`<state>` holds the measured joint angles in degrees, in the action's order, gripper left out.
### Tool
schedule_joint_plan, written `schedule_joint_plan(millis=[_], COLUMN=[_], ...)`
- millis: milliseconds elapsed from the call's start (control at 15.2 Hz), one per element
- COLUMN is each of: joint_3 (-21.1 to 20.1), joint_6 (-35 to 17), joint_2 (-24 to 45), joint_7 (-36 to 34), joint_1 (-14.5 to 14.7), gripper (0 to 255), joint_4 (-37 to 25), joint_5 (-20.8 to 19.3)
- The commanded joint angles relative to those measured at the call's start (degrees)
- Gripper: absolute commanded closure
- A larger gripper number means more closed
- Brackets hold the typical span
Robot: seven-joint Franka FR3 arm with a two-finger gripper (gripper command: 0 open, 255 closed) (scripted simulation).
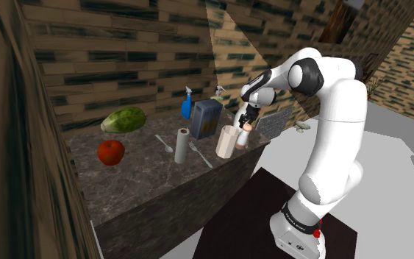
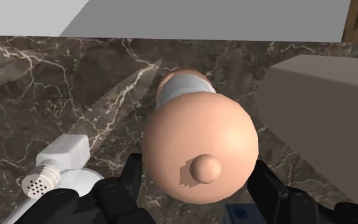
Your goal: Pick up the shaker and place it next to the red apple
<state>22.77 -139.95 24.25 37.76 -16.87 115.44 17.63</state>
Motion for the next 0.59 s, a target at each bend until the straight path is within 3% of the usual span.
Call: schedule_joint_plan(millis=[0, 528], joint_3=[0.3, 1.9], joint_6=[0.9, 5.6], joint_2=[-0.8, -4.9], joint_7=[-0.4, -2.5], joint_1=[0.2, 1.4], gripper=[255, 255], joint_4=[-0.1, -1.1], joint_5=[-0.6, -3.5])
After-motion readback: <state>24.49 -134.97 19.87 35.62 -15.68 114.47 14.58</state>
